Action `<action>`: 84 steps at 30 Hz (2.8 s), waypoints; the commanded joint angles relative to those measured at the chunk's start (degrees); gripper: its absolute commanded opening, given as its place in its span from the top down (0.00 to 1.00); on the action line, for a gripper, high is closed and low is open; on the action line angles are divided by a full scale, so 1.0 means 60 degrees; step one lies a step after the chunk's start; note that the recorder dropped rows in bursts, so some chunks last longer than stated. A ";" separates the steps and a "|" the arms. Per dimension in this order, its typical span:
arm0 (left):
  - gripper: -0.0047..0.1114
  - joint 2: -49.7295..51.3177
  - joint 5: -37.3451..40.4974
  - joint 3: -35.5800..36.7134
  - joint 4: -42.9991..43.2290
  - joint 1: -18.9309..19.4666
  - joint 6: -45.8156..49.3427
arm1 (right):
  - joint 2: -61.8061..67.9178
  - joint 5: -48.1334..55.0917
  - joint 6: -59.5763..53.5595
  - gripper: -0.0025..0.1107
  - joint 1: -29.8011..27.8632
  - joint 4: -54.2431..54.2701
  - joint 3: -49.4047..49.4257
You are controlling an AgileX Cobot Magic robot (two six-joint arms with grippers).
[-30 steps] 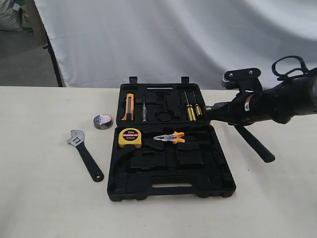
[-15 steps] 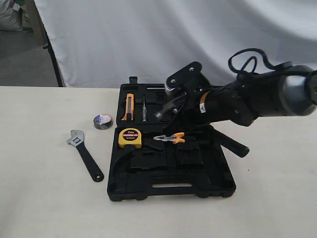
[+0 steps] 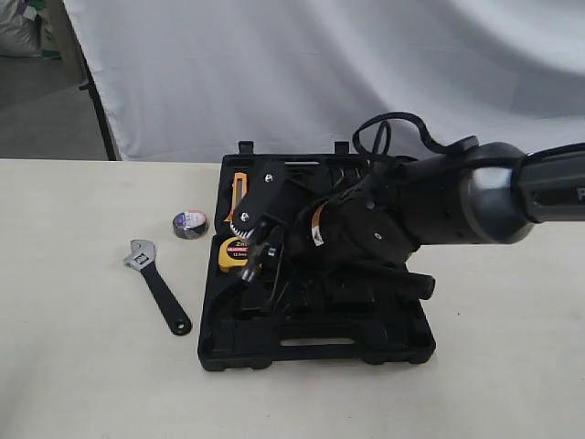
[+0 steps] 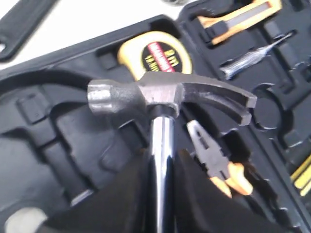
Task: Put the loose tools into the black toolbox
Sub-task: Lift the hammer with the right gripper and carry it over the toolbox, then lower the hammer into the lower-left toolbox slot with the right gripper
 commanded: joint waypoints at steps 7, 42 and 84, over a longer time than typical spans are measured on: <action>0.95 -0.0030 -0.0069 -0.0025 0.0042 0.0242 -0.0046 | -0.0783 0.2094 -1.0427 0.98 -0.0024 0.9731 -0.0009; 0.95 -0.0030 -0.0069 -0.0025 0.0042 0.0242 -0.0046 | 0.0773 0.2955 -1.6202 0.98 -0.1378 1.3437 -0.0065; 0.95 -0.0030 -0.0069 -0.0025 0.0042 0.0242 -0.0046 | 0.0432 0.3081 -1.5894 0.57 -0.1294 1.3450 -0.0063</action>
